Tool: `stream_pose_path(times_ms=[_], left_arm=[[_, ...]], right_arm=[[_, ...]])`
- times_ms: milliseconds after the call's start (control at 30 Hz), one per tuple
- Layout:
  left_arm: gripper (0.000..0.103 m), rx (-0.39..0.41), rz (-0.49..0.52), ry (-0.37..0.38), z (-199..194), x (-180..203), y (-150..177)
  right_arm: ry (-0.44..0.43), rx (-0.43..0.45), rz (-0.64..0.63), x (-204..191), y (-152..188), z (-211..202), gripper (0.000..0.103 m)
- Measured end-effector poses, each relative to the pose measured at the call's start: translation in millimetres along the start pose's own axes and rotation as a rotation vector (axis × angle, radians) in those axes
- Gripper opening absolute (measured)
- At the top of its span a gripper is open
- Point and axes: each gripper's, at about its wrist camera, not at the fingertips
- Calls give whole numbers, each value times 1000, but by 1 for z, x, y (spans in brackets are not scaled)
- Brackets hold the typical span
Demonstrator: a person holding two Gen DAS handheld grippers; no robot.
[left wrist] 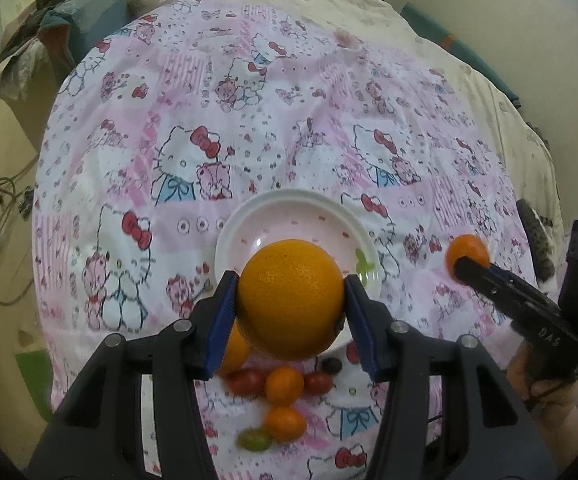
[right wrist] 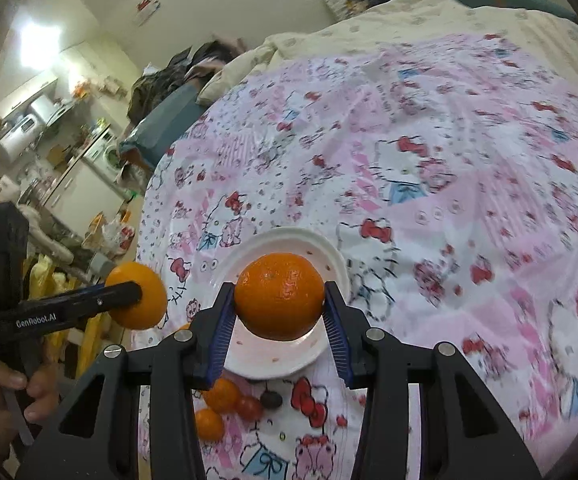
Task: Organize fruits
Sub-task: 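Carry the mandarin toward the white plate with right while left grasps a large orange, then lower the mandarin onto the plate and open the right tool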
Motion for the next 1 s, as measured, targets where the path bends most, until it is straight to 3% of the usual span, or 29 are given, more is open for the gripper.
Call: stream_pose_path(times_ms=[233,567,733,1000], left_arm=[[48,-33,-8,-11,36,-16,-21],[48,-72,-77,7,68,-39,-28],[48,-82,-89,3,73,-42,-32],[49,-91,-113,7,77,-47,-34]], right_arm=[[20,-114,-101,-11,-19,66,45],[108,-268,-228,-11,-15,161,45],[163,-294,-275,-7,-15,184,45],[151,-318,-297,-7,-13,186,48]])
Point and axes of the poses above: each gripper's, at about its wrist camera, not at the fingertips, and z roughly the way its jaws point, x to its right, y to its underside, and after that the axes turned 9 degrees about z, right-handed
